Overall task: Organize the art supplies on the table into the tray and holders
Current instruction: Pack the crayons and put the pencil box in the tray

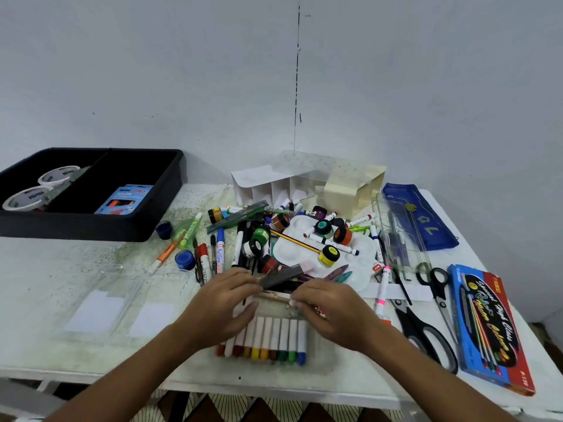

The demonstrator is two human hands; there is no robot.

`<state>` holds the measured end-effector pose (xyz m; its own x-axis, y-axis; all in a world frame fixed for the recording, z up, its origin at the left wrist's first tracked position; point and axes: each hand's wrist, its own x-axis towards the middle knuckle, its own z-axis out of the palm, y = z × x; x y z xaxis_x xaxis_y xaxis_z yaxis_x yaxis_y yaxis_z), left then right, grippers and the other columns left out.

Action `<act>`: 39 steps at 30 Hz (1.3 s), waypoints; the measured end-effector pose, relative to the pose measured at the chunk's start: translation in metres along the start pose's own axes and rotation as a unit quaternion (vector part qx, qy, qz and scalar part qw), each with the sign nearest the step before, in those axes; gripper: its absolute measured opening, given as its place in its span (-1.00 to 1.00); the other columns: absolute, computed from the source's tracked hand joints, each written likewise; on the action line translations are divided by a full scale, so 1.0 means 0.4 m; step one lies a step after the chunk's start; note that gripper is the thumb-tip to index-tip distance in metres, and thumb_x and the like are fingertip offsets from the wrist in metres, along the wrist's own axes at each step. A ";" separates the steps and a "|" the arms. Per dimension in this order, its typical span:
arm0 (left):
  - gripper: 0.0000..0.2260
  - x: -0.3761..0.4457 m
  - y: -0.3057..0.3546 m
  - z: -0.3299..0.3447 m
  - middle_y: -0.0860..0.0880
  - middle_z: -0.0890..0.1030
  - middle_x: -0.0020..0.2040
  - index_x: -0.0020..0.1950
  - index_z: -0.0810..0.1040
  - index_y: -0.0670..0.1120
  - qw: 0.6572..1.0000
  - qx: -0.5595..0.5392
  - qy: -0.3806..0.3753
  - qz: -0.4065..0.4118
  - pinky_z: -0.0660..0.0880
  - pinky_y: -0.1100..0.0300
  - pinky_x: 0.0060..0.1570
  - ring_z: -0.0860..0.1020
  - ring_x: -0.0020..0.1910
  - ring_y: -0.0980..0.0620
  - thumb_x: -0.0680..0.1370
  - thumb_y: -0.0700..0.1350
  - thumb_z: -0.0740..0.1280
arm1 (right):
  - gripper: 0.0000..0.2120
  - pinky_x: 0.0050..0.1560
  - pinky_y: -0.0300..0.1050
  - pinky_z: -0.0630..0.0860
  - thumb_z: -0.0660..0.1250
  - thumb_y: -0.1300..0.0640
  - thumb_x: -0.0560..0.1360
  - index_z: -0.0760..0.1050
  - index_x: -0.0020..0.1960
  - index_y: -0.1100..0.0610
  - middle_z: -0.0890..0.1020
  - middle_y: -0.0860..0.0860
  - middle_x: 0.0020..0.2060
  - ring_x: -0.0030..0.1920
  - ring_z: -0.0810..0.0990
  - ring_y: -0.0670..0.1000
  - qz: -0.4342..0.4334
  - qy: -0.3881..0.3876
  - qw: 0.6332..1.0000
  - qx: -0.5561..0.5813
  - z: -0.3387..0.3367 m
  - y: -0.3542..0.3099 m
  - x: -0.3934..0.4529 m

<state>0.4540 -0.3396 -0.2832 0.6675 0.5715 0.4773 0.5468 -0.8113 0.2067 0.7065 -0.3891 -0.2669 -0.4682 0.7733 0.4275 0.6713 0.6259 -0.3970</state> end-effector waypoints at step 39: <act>-0.38 0.199 -0.322 0.047 0.05 0.10 0.56 0.50 0.30 0.05 0.990 0.020 -0.136 -0.033 -0.08 -0.09 0.50 -0.04 0.56 0.02 0.56 0.37 0.01 | -0.72 0.18 -0.16 0.39 0.23 0.24 0.57 0.57 0.24 0.15 0.58 0.01 0.20 0.22 0.49 0.02 0.214 0.010 0.975 -0.059 0.033 0.123 0.320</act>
<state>0.4460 -0.1874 -0.2878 0.7382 0.6392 0.2154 0.6094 -0.7689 0.1933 0.6721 -0.2582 -0.2423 -0.1200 0.9585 0.2584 0.8645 0.2289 -0.4476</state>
